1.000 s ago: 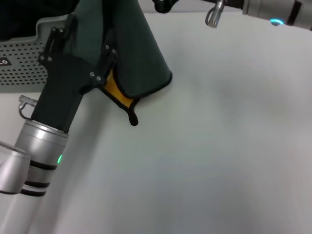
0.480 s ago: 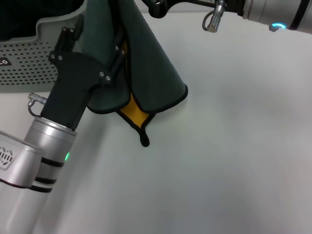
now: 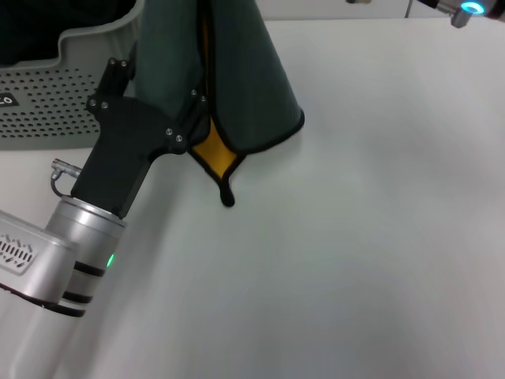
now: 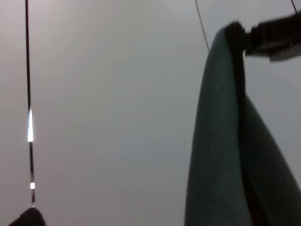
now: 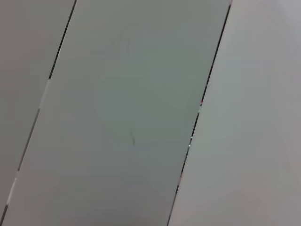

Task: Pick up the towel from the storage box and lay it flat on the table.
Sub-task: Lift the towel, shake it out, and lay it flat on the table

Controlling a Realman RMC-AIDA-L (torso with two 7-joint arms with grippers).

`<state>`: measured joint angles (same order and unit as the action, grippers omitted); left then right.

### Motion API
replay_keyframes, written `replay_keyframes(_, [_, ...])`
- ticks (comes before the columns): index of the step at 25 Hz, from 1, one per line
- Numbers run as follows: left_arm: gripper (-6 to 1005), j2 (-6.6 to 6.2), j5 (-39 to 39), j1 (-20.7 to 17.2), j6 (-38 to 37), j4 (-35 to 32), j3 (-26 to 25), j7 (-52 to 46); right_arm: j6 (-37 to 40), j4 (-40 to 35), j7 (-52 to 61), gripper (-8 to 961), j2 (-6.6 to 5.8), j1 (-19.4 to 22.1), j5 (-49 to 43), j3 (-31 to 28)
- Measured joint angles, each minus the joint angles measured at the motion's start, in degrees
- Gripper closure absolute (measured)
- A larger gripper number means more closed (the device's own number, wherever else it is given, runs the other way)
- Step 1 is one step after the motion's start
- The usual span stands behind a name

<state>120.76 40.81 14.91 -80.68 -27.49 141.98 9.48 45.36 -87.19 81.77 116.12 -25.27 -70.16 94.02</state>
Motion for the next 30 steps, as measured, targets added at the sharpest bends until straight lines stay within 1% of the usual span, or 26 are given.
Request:
replay_keyframes(3, [286, 0.00, 2.2, -0.1, 0.7, 0.1, 0.6, 2.3, -0.1, -0.6, 0.0, 939, -0.01, 0.9, 0.5, 0.0])
replay_keyframes(7, [286, 0.00, 7.0, 0.0, 1.4, 0.3, 2.5, 6.0, -0.2, -1.7, 0.0, 939, -0.04, 2.8, 1.1, -0.7])
replay_keyframes(10, [286, 0.00, 7.8, 0.6, 1.7, 1.6, 3.7, 6.6, -0.2, -2.1, 0.0, 938, -0.04, 3.4, 2.0, -1.7])
replay_keyframes(14, [287, 0.00, 7.6, 2.3, 2.9, 3.6, 6.9, 7.1, -0.2, -2.1, 0.0, 938, -0.15, 2.9, 5.2, -2.3])
replay_keyframes(17, [287, 0.00, 7.8, 3.0, 3.6, 4.1, 8.8, 10.5, -0.3, -2.0, 0.0, 938, -0.07, 2.0, 5.8, -2.6])
replay_keyframes(22, [288, 0.00, 9.0, 2.6, 4.3, 2.5, 9.3, 17.5, -0.4, -2.0, 0.1, 938, 0.02, 1.6, 6.1, -2.7])
replay_keyframes(27, [289, 0.00, 10.7, 2.4, 3.8, 1.9, 9.5, 18.5, -1.0, -1.6, 0.1, 937, -0.06, 1.9, 7.2, -2.9])
replay_keyframes(30, [290, 0.00, 10.8, 2.1, 2.0, 1.8, 10.0, 18.6, -2.8, -0.9, 0.0, 937, -0.08, 2.0, 7.2, -3.0])
